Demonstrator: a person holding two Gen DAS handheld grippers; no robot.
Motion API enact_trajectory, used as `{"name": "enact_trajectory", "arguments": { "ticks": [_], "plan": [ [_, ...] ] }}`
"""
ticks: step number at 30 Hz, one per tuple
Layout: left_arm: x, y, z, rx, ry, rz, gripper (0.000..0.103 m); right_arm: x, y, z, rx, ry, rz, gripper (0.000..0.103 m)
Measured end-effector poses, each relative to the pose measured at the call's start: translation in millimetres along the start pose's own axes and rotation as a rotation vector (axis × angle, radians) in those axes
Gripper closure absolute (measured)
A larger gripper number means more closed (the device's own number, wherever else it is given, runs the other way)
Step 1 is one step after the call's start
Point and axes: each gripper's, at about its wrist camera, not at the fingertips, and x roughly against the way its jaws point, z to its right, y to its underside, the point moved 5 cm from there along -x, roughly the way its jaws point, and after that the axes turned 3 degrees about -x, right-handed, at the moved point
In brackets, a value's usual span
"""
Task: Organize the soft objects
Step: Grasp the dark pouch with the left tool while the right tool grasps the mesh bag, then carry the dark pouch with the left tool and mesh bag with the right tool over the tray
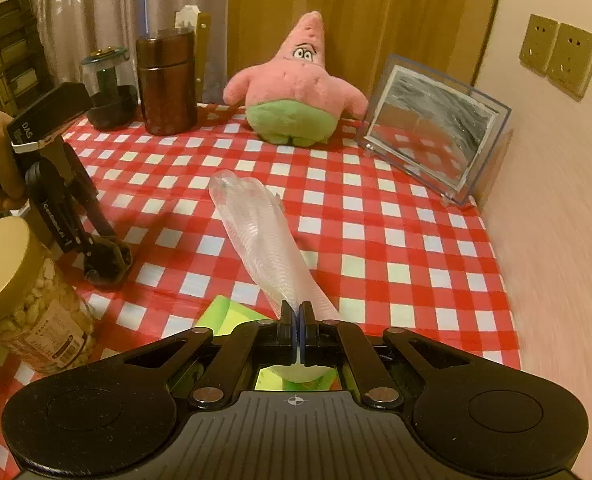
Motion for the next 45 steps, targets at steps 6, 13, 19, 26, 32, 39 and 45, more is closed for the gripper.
{"name": "enact_trajectory", "arguments": {
  "ticks": [6,13,19,26,32,39,45],
  "plan": [
    [12.5,2.1,11.4,-0.011,-0.033,0.034,0.084,2.8,5.9,2.8,-0.028,0.006,-0.008,0.102],
    [70.2,4.2,10.8,0.134,-0.115,0.206,0.085,13.6,7.3,3.3,-0.056,0.008,-0.014,0.102],
    [134.3,17.2,30.2,0.249,-0.176,0.363,0.085,40.9,4.2,1.3,-0.074,0.008,0.009,0.102],
    [194.3,47.9,84.9,0.331,-0.233,0.51,0.085,88.9,-0.4,-7.5,-0.095,-0.007,0.061,0.102],
    [230.5,93.1,131.9,0.395,-0.283,0.619,0.085,131.5,0.0,-20.4,-0.128,-0.042,0.119,0.102],
    [258.8,159.7,177.4,0.471,-0.373,0.704,0.085,172.2,6.8,-48.0,-0.157,-0.121,0.174,0.102],
    [271.9,219.5,199.0,0.566,-0.443,0.755,0.085,197.4,11.8,-82.8,-0.151,-0.198,0.198,0.102]
  ]
}}
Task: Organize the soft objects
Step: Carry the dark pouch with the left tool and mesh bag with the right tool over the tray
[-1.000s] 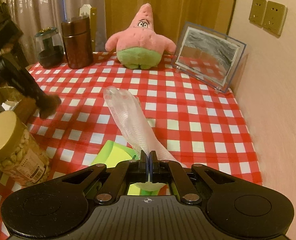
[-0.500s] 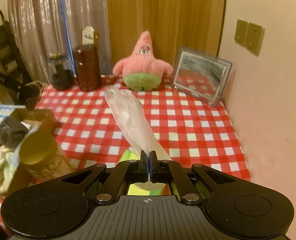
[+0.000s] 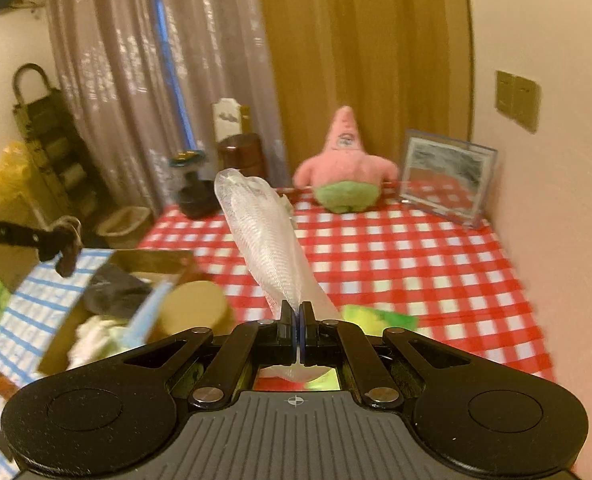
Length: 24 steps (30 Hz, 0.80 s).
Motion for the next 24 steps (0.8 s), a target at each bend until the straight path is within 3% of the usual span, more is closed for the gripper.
{"name": "enact_trajectory", "arguments": {
  "ticks": [5,11,24],
  "plan": [
    [27.6,30.4,-29.8,0.06,-0.088,0.004,0.085,-0.8,3.3,-31.0,-0.01,-0.068,-0.006,0.102],
    [47.0,60.4,-48.8,0.065,-0.172,-0.012,0.085,-12.2,10.7,-73.2,-0.002,-0.148,-0.033,0.102],
    [44.9,93.1,-68.4,0.088,-0.196,-0.051,0.085,-55.4,24.5,-146.6,-0.002,-0.27,-0.104,0.102]
  ]
}}
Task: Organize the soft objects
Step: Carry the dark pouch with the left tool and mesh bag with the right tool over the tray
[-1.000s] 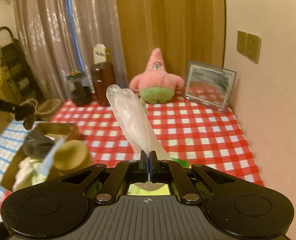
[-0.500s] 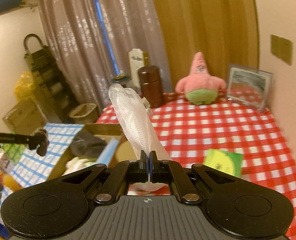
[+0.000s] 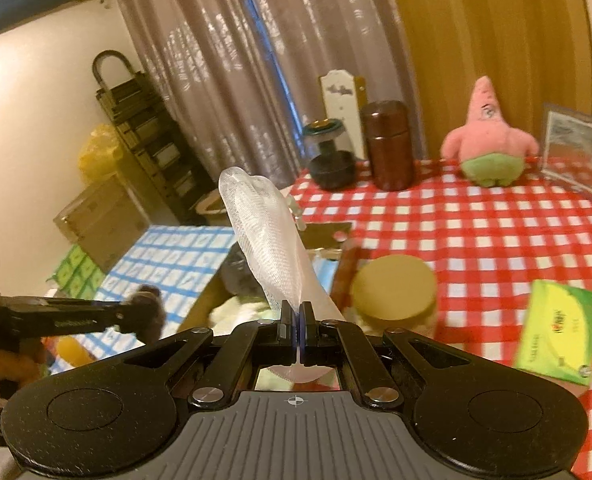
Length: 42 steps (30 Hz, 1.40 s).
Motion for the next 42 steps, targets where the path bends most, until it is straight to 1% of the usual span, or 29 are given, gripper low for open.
{"name": "enact_trajectory", "arguments": {
  "ticks": [6,12,19,28,30,34,36,40,42],
  "plan": [
    [-12.5,3.4,-1.8,-0.007,0.007,-0.018,0.085,-22.9,0.0,-15.0,0.001,-0.02,-0.027,0.102],
    [-28.3,7.1,-9.6,-0.006,0.005,-0.038,0.085,-50.5,4.7,-21.0,-0.001,-0.02,-0.06,0.102],
    [-51.5,12.3,-23.6,-0.012,0.0,-0.073,0.085,-91.7,17.9,-13.6,-0.023,-0.003,-0.127,0.102],
    [-85.4,13.7,-34.4,-0.035,-0.01,-0.116,0.085,-140.5,32.9,-12.9,-0.071,-0.013,-0.219,0.102],
    [-93.8,14.8,-34.8,-0.042,-0.01,-0.128,0.085,-151.1,38.4,-13.3,-0.064,0.002,-0.246,0.102],
    [-107.9,18.8,-36.6,-0.05,-0.009,-0.15,0.085,-174.3,53.1,-9.1,-0.033,0.059,-0.314,0.102],
    [-114.5,21.7,-38.3,-0.051,-0.007,-0.162,0.085,-183.1,60.5,-8.7,-0.033,0.066,-0.335,0.102],
    [-125.4,26.9,-42.0,-0.047,-0.002,-0.18,0.085,-193.2,68.5,-9.3,-0.036,0.033,-0.363,0.101],
    [-130.0,28.1,-43.1,-0.042,-0.002,-0.185,0.085,-197.2,73.1,-11.3,-0.053,-0.006,-0.38,0.101]
  ]
}}
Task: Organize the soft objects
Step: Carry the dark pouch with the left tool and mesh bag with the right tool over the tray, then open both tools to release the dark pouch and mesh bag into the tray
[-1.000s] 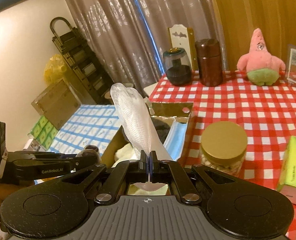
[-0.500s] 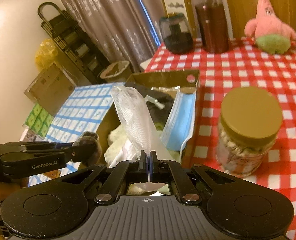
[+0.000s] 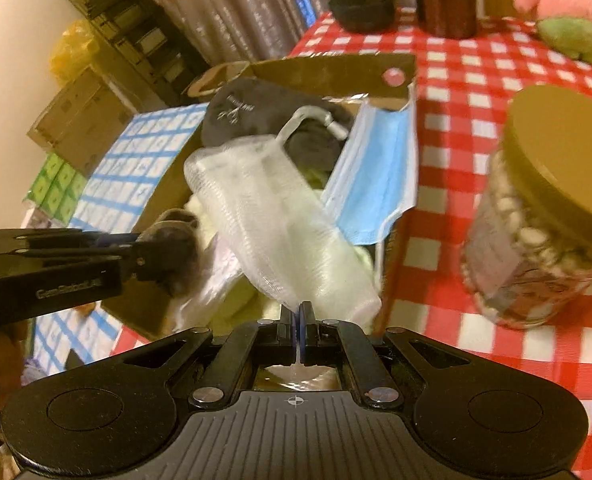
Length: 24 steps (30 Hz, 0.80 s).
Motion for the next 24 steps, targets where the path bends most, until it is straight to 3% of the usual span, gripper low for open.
{"name": "enact_trajectory", "arguments": {
  "ticks": [5,10,17,18,19,20,21,24],
  "plan": [
    [-6.3,0.2,-1.2,0.006,0.003,-0.008,0.085,-12.6,-2.8,-5.2,0.006,-0.032,-0.038,0.101],
    [-8.0,1.5,-0.5,0.0,-0.004,-0.009,0.082,-13.6,-2.8,-3.2,0.022,0.03,-0.034,0.101],
    [-4.4,4.8,-0.8,0.017,-0.009,-0.002,0.079,0.5,1.4,-0.8,0.067,0.036,-0.011,0.099],
    [-3.3,5.1,-0.7,0.017,-0.009,-0.001,0.078,2.4,1.8,-2.0,0.07,0.039,-0.006,0.096],
    [-1.7,5.9,-0.8,0.019,-0.013,-0.001,0.075,6.2,2.4,-1.3,0.071,0.048,0.004,0.084],
    [-0.3,6.8,-1.3,0.019,-0.015,0.0,0.074,8.8,2.4,-1.0,0.071,0.055,0.014,0.062],
    [1.1,7.6,-1.5,0.019,-0.018,-0.001,0.071,13.1,2.5,-0.4,0.067,0.055,0.029,0.053],
    [6.6,9.2,-3.4,0.018,-0.035,0.001,0.065,22.5,2.6,-1.5,0.072,0.043,0.05,0.048]
  ]
}}
